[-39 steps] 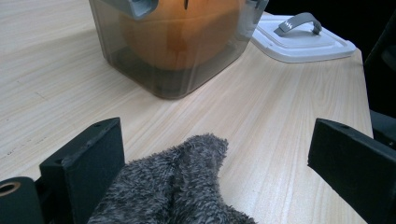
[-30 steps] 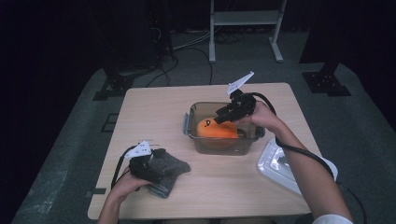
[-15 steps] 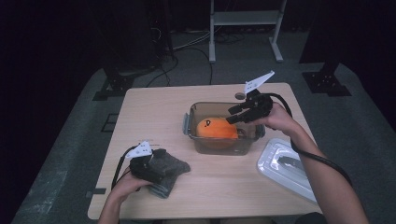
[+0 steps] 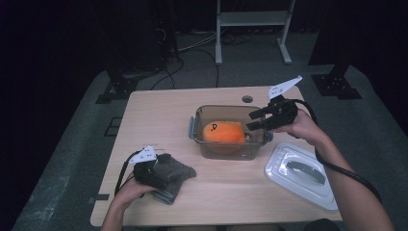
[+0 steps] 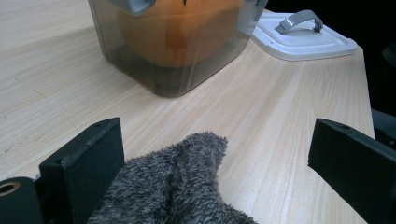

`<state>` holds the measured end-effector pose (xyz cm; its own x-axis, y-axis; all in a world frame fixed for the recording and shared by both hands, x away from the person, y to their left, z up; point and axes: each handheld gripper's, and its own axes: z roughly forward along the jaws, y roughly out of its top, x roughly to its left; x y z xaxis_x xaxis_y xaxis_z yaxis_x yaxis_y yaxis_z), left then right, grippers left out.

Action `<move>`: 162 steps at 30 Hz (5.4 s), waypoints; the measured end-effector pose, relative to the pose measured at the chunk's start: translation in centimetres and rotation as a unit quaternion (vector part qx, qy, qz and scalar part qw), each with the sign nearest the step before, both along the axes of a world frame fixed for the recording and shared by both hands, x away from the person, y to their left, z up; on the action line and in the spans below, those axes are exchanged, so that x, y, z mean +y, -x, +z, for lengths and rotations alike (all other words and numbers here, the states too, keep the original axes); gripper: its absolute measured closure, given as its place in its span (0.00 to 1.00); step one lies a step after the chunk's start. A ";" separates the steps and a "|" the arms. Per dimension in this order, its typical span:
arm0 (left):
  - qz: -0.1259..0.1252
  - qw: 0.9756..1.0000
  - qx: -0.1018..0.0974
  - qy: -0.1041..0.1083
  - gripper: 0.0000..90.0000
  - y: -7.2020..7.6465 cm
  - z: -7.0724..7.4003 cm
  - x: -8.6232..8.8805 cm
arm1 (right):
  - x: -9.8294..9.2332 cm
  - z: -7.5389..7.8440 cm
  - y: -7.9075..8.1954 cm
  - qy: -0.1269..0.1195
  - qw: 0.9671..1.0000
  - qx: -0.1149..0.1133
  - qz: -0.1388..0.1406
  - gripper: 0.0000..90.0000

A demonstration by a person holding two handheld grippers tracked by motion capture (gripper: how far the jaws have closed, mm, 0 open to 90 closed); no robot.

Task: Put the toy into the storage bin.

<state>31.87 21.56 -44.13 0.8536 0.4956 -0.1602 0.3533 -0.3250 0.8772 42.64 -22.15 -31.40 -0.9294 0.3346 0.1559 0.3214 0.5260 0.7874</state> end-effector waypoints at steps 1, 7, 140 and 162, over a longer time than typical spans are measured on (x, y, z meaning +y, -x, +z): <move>0.000 1.000 0.000 0.000 0.03 0.0 0.0 0.0 | -0.4 0.1 0.2 -0.003 1.000 -0.001 -0.002 0.48; 0.001 1.000 0.001 0.002 0.03 0.0 0.0 -0.1 | -2.4 0.1 1.3 -0.008 1.000 -0.005 -0.015 0.47; 0.006 1.000 0.001 0.007 0.03 0.2 0.2 0.0 | -16.6 -12.7 11.5 -0.006 0.989 -0.020 -0.148 0.73; 0.006 1.000 0.002 0.007 0.03 0.2 0.2 0.0 | -17.1 -7.9 12.4 -0.008 0.990 -0.044 -0.135 0.73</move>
